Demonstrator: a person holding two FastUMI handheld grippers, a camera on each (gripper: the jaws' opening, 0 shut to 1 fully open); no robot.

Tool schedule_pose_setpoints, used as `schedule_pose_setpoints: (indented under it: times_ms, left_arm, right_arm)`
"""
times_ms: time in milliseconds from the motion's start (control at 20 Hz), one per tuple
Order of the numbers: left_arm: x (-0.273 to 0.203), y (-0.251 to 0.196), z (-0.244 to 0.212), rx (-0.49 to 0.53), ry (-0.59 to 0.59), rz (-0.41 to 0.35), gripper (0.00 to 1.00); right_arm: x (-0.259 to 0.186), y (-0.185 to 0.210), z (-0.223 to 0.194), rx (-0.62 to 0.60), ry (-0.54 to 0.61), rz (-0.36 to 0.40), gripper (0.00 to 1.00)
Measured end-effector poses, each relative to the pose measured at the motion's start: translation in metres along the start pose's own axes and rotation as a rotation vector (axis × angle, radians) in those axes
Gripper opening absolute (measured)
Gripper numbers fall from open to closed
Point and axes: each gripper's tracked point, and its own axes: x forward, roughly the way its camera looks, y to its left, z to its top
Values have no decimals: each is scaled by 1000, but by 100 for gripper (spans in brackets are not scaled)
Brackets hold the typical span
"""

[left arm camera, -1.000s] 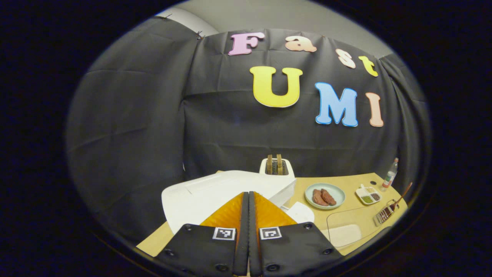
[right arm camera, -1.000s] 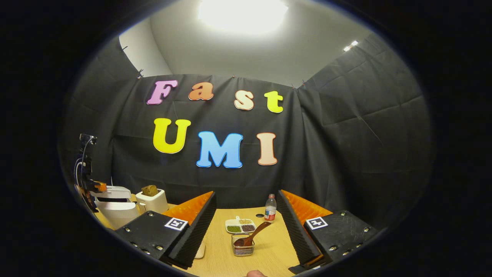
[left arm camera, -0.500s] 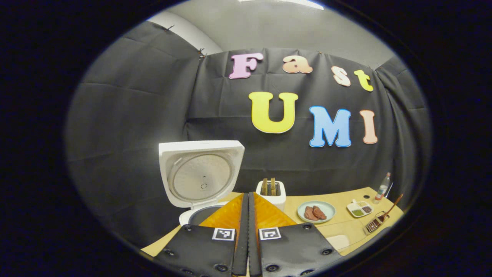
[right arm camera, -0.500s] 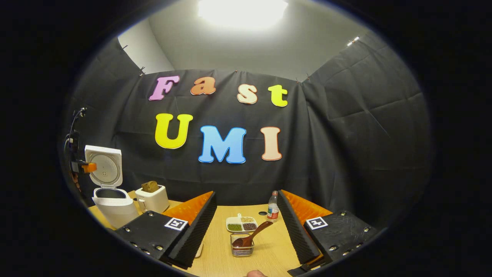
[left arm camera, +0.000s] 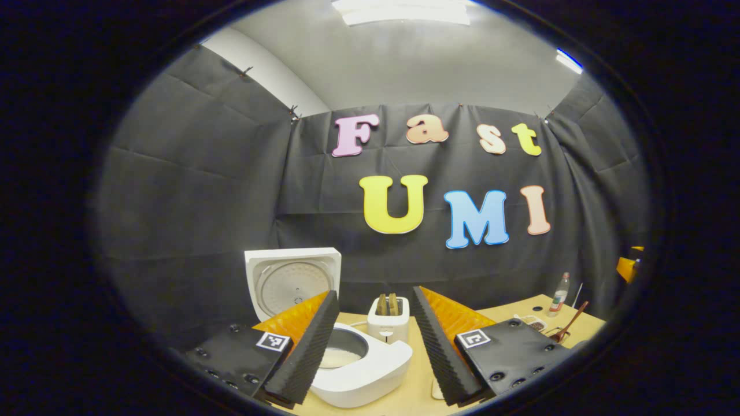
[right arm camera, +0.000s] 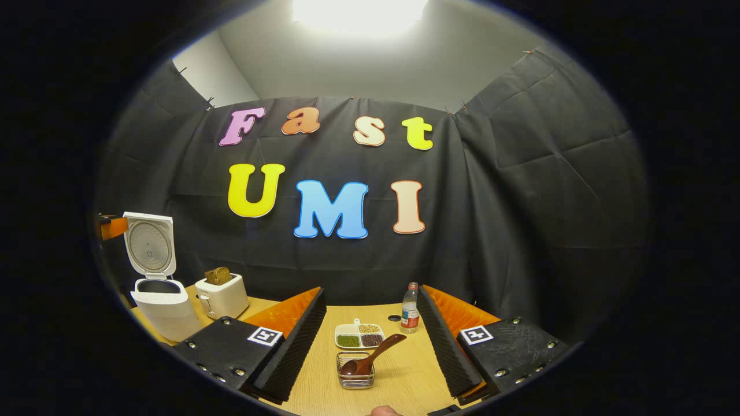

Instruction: Close the left gripper, press the button to open the rice cooker; take a wooden spoon from the chopstick holder with the right hand, scoop a spoonful of rice and pour it into the rice cooker, then put the wooden spoon back into the chopstick holder.

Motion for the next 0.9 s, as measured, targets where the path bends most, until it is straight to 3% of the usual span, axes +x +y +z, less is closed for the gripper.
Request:
schedule_pose_setpoints:
  times_ms: [100, 150, 300, 550, 900]
  left_arm:
    - [-10, -7, 9, -8, -20, 6, 99]
    - [-15, -10, 9, -13, -23, 6, 92]
    - [-26, -10, 11, -11, -16, 21, 95]
    - [-44, 2, 10, 2, 2, 77, 92]
    - [-64, 14, 16, 26, 11, 135, 92]
  right_arm:
    - [11, -3, -7, 4, 12, 4, 96]
    - [17, -4, -10, 9, 22, 8, 96]
    - [36, -9, -25, 24, 54, 17, 96]
    - [69, -18, -60, 32, 128, 22, 96]
    - [100, -29, -131, 140, 290, -3, 96]
